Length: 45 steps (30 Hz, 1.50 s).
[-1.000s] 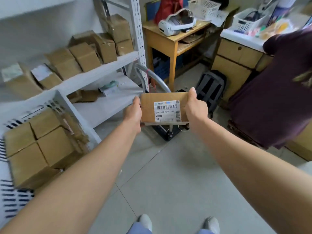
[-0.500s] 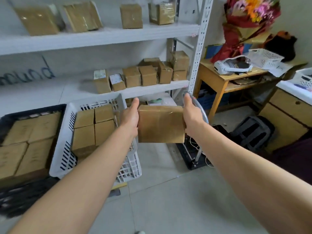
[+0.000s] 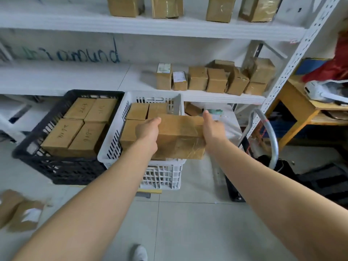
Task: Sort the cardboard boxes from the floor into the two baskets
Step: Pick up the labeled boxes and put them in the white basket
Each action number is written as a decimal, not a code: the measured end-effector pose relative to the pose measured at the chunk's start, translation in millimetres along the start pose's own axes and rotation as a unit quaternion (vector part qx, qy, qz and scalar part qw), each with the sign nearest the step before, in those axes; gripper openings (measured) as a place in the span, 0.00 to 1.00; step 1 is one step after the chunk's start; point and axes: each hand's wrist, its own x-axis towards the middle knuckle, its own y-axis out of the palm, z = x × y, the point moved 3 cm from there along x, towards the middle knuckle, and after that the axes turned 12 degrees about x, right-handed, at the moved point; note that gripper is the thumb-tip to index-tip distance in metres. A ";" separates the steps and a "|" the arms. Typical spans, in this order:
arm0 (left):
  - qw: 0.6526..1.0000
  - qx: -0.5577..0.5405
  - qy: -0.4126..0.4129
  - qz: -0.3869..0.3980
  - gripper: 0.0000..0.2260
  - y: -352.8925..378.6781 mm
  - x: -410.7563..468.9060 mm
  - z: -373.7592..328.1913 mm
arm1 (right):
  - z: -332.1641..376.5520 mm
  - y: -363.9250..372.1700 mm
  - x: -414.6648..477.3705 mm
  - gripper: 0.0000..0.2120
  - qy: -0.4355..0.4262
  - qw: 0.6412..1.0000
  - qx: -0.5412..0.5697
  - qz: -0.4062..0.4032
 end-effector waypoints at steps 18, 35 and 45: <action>0.983 0.096 -0.148 0.054 0.06 -109.4 181.3 43.4 | -93.1 169.5 44.5 0.17 0.129 0.978 -0.166 0.019; 0.952 0.197 -0.233 0.016 0.01 -96.4 250.2 108.8 | -182.9 190.2 114.6 0.17 0.235 0.942 -0.236 0.046; 0.933 0.247 -0.256 0.063 0.05 -94.7 262.0 122.9 | -191.2 192.8 125.9 0.11 0.263 0.933 -0.244 0.018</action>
